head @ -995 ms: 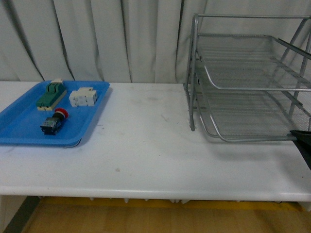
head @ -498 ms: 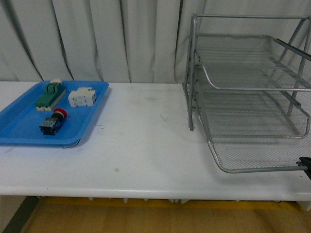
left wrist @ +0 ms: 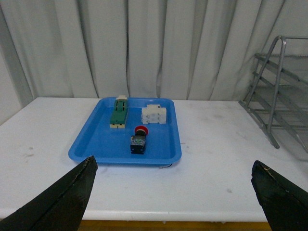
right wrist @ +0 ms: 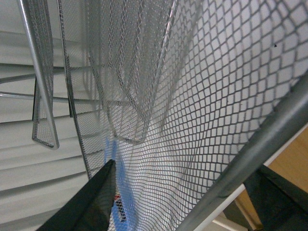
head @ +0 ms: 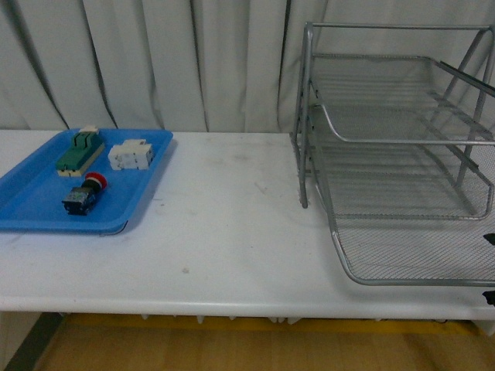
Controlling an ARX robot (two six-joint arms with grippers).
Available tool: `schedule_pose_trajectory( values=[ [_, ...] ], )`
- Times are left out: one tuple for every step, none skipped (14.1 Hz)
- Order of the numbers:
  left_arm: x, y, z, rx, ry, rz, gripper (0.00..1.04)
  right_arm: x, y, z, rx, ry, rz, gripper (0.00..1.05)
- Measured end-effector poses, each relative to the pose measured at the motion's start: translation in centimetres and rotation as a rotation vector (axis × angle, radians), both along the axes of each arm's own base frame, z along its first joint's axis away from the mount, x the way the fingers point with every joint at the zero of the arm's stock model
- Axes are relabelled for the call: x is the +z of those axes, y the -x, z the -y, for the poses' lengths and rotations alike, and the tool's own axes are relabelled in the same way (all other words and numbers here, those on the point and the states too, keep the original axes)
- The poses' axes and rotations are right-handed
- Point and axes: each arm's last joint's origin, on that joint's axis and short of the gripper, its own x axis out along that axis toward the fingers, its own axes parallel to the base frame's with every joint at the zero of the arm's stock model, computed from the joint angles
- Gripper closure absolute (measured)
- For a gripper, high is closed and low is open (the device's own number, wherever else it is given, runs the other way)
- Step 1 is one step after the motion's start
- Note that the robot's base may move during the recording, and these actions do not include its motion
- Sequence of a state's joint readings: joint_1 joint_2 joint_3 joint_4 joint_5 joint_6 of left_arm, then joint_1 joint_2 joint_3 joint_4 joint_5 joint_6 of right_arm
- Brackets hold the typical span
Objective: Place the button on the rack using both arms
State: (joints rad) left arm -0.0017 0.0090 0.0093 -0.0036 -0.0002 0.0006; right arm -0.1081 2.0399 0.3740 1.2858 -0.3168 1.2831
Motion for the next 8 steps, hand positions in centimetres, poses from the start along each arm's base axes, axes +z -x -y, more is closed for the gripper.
schedule_pose_trajectory(
  values=[
    [0.0,0.0,0.0,0.000,0.000,0.000,0.07,0.7,0.0,0.1,-0.003,0.003,0.025,0.11],
    [0.0,0.0,0.0,0.000,0.000,0.000,0.07,1.9,0.5,0.0,-0.001,0.004,0.064,0.06],
    [0.0,0.0,0.0,0.000,0.000,0.000,0.07,2.6,1.5,-0.1,0.010,-0.002,0.078,0.06],
    [0.0,0.0,0.0,0.000,0.000,0.000,0.07,3.5,2.9,-0.3,0.023,-0.010,0.095,0.06],
    [0.0,0.0,0.0,0.000,0.000,0.000,0.07,4.5,3.8,-0.4,0.030,-0.022,0.131,0.06],
    [0.0,0.0,0.0,0.000,0.000,0.000,0.07,5.5,4.6,-0.5,0.039,-0.022,0.178,0.06],
    [0.0,0.0,0.0,0.000,0.000,0.000,0.07,7.3,6.2,-0.8,-0.025,0.194,0.281,0.17],
    [0.0,0.0,0.0,0.000,0.000,0.000,0.07,8.5,7.5,-0.6,-0.060,0.484,0.324,0.30]
  ],
)
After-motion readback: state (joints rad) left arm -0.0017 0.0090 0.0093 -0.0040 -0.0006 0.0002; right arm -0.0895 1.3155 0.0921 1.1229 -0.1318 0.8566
